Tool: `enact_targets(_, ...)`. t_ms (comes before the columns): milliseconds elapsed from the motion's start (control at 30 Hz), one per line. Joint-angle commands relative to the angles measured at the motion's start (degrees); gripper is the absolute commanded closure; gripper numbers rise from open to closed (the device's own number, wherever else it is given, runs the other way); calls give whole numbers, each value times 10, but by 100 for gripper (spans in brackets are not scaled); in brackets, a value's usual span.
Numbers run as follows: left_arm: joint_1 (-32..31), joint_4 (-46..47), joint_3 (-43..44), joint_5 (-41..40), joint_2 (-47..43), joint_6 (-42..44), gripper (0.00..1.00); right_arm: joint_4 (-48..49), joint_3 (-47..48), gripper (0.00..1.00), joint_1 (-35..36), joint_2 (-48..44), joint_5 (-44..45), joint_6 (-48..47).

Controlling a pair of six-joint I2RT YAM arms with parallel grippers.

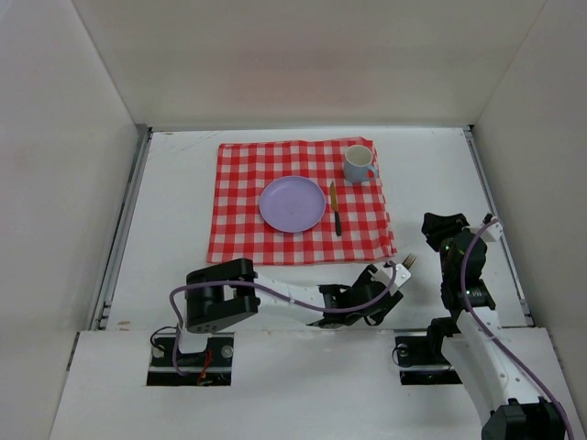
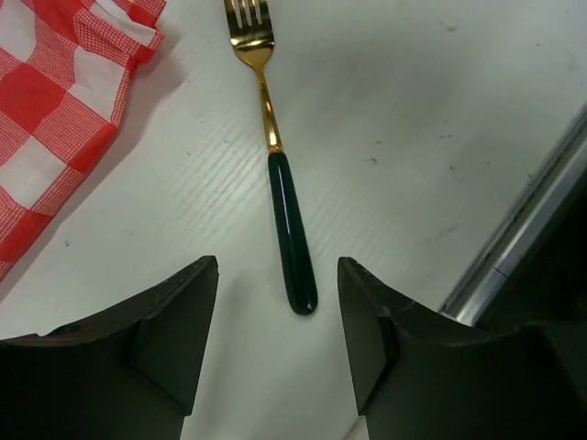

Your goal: Set the dinner table for one person

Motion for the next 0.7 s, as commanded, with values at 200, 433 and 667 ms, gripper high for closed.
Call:
enact_targets(200,19,16,49,12,54,11,49,17,-2,55,-4,-7,2,2)
enact_targets(433,25,16,61,24,79,5,66,21,-3,55,-3,-7,-1,6)
enact_targets(667,5,-2,17,24,6,11,96,20,-3,55,-3,-12,-1,6)
